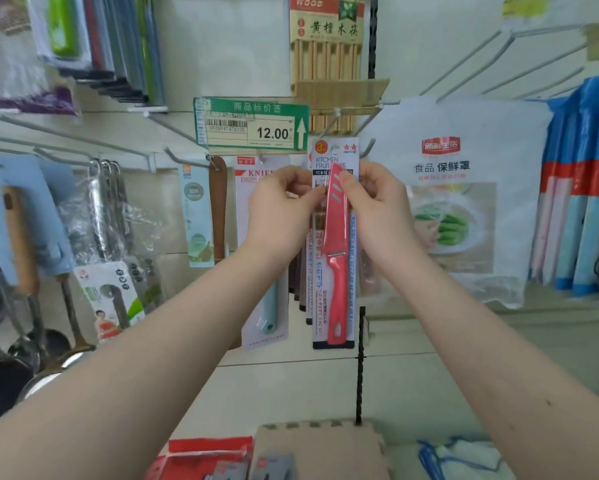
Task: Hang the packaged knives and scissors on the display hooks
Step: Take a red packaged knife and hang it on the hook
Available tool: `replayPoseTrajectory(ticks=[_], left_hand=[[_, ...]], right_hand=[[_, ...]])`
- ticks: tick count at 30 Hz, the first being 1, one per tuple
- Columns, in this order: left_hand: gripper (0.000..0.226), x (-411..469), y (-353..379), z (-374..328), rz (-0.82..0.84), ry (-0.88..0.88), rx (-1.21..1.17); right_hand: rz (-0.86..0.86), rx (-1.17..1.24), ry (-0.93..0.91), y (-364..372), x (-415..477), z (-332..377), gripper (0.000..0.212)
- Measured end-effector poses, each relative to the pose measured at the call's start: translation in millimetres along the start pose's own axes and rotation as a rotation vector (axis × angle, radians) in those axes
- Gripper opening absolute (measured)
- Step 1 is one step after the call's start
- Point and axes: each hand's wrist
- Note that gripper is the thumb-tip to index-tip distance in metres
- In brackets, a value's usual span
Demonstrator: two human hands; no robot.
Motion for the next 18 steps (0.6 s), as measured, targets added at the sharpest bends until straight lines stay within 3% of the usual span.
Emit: replayPoseTrajectory(ticks=[6,12,18], left_hand=[[0.019,13.3,8.4,-1.0,-0.043,-0.006,0.047],[0.023,19.1,11.5,4.0,-0.036,-0.009,0.149],[0.047,16.9,10.4,3.7,0.020,0.003,0.229]], right_hand=[[-0.029,-0.052,0.041,2.7,16.5,3.9,0.026],[-0.057,-0.144,0.083,5.4,25.8,1.1,0.015],[-0.080,-0.176,0.124,7.7,23.6,1.4,0.033]])
Point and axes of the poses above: each hand's wrist, its own x-axis towards the middle knuckle, its own y-axis out of the palm, z = x × y, and after that the axes turned 14 degrees about y, right-handed
